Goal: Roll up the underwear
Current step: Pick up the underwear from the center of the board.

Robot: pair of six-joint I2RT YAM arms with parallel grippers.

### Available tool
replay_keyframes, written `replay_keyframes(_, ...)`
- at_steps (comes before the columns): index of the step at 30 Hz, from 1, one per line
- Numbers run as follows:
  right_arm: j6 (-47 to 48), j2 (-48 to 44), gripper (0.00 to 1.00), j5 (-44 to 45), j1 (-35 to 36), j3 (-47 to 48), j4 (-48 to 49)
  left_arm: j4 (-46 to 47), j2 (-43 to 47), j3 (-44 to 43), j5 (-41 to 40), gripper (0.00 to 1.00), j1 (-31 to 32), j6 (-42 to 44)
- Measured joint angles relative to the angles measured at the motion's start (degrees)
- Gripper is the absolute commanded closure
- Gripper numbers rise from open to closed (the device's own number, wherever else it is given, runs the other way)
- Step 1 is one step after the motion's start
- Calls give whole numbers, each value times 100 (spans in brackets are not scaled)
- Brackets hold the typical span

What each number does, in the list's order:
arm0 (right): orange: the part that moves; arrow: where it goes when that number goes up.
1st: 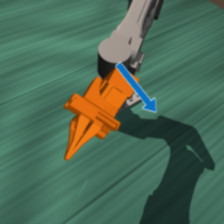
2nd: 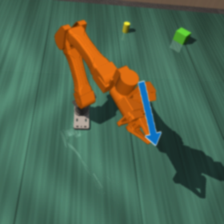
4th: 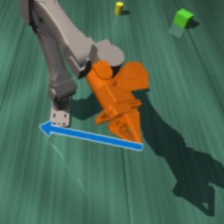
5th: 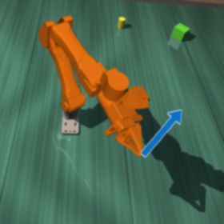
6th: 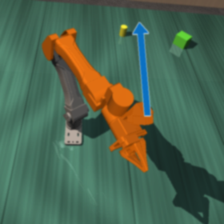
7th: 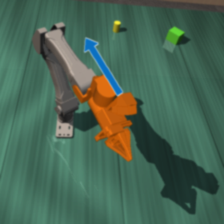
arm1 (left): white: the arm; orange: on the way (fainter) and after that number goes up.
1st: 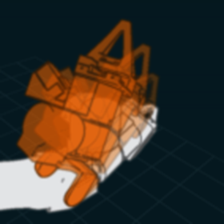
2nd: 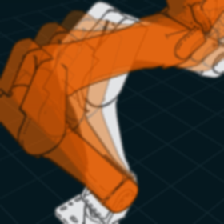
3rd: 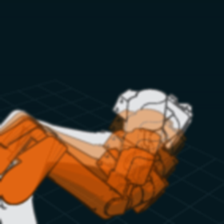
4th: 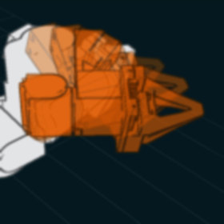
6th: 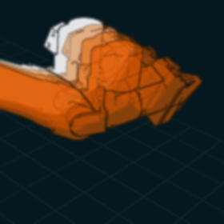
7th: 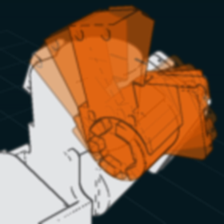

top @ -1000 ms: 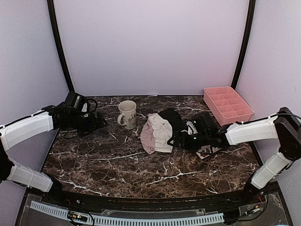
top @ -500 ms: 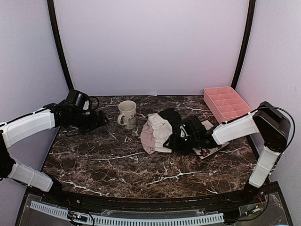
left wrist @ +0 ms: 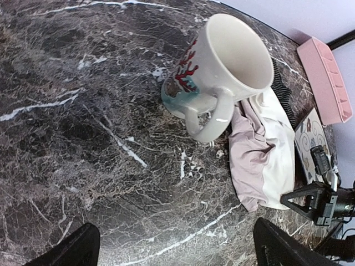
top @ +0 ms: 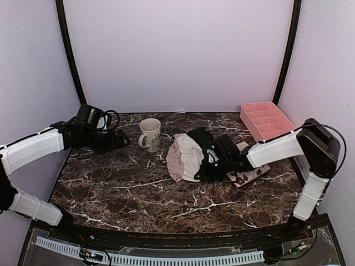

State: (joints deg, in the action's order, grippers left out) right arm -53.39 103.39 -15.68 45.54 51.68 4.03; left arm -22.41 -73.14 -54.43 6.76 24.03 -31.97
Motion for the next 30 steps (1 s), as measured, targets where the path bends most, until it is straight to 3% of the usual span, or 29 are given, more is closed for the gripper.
replay_keyframes(4, 745, -1172, 100, -59, 24, -343, -1014, 13, 131, 0, 264, 2, 164, 505)
replay_keyframes(8, 1169, -3023, 100, 94, -173, -1023, -2090, 203, 201, 0, 538, 9, 868, 1108)
replay_keyframes(11, 1259, -3860, 100, 210, -592, -1480, -2549, 382, -50, -44, 774, 12, 1340, 1392)
replay_keyframes(14, 1292, -3954, 100, 400, -933, -1733, -3003, 542, -778, -330, 787, 16, 1836, 1692)
replay_keyframes(20, 1414, -3759, 100, 717, -964, -1722, -3471, 1121, -2428, -1174, 758, 27, 2483, 2339)
replay_keyframes(26, 1438, -3762, 100, 868, -981, -1676, -3495, 1381, -3899, -2870, 577, 31, 2529, 3126)
replay_keyframes(30, 1425, -3762, 100, 894, -981, -1676, -3486, 1639, -4389, -3355, 535, 37, 2494, 3646)
